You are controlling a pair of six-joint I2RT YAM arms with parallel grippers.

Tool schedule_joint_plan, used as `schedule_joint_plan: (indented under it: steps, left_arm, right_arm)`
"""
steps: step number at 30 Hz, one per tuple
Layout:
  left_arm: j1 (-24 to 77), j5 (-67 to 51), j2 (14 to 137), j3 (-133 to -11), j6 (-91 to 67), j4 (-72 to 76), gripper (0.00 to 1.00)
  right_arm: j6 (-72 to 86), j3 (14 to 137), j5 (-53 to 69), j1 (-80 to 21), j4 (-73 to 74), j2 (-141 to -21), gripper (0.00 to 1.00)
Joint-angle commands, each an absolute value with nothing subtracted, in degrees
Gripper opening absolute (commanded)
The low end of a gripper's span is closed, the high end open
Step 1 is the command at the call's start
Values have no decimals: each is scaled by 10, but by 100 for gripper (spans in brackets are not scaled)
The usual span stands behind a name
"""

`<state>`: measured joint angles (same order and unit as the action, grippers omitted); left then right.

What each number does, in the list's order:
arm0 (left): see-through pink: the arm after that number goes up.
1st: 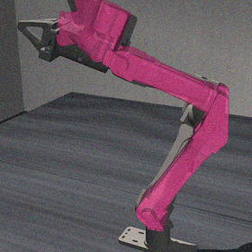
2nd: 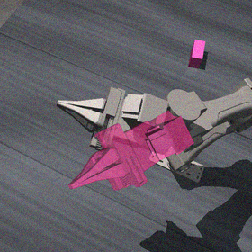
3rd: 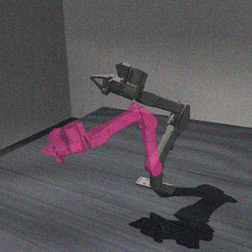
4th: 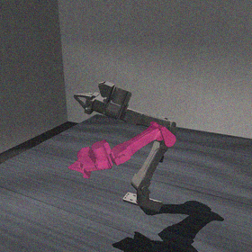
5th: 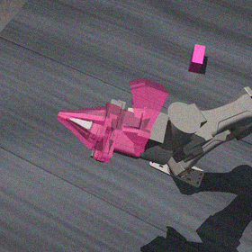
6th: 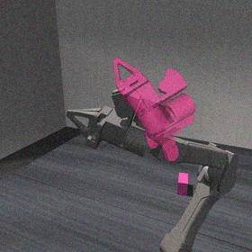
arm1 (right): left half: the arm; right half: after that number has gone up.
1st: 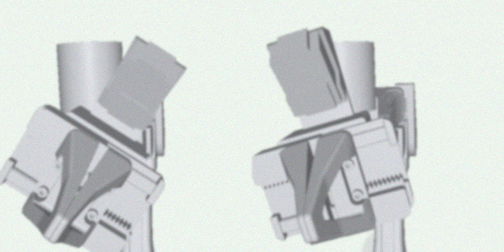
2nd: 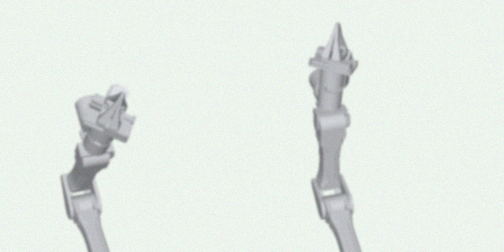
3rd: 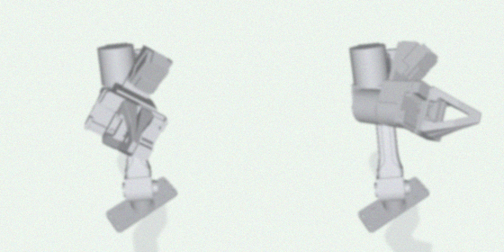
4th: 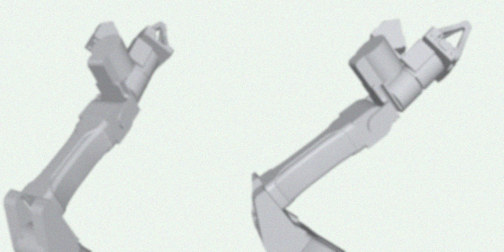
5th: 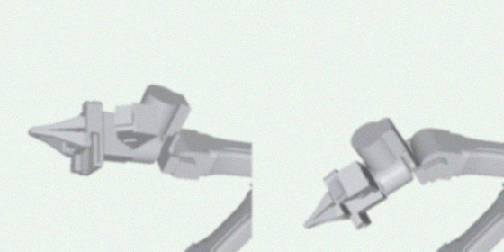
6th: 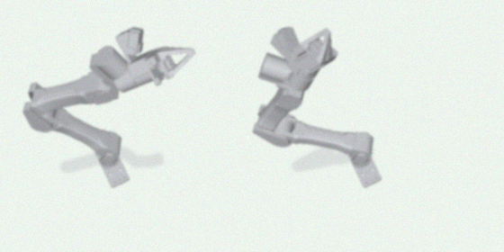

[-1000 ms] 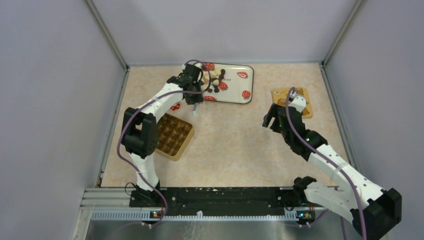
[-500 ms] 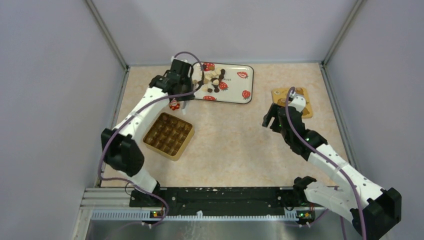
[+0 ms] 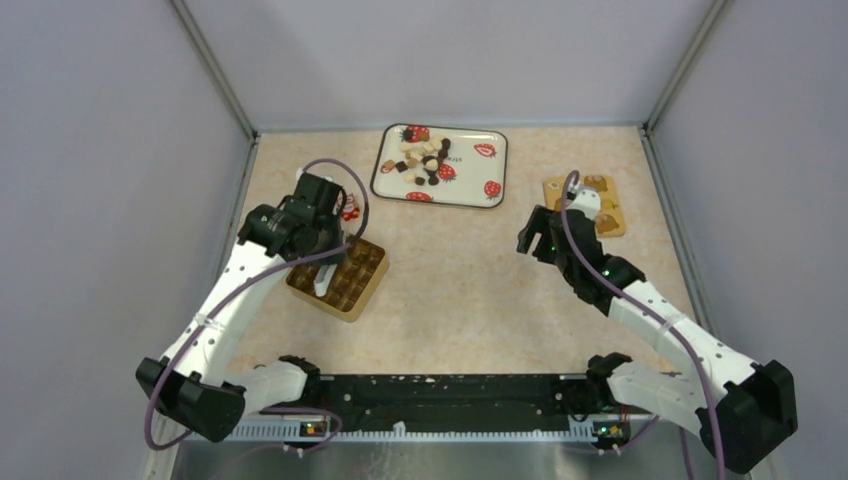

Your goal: Pack the chocolate

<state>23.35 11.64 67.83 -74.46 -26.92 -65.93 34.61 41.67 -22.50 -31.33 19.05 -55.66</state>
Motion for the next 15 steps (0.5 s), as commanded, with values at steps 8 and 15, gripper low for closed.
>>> schedule_joint_plan:
  steps: [8, 15]
  left_arm:
    - [236, 150, 617, -681, -335, -718, 5]
    - [236, 177, 646, -654, -334, -642, 5]
  right_arm:
    - [343, 440, -193, -312, 152, -579, 74]
    - [344, 439, -198, -311, 159, -573, 74]
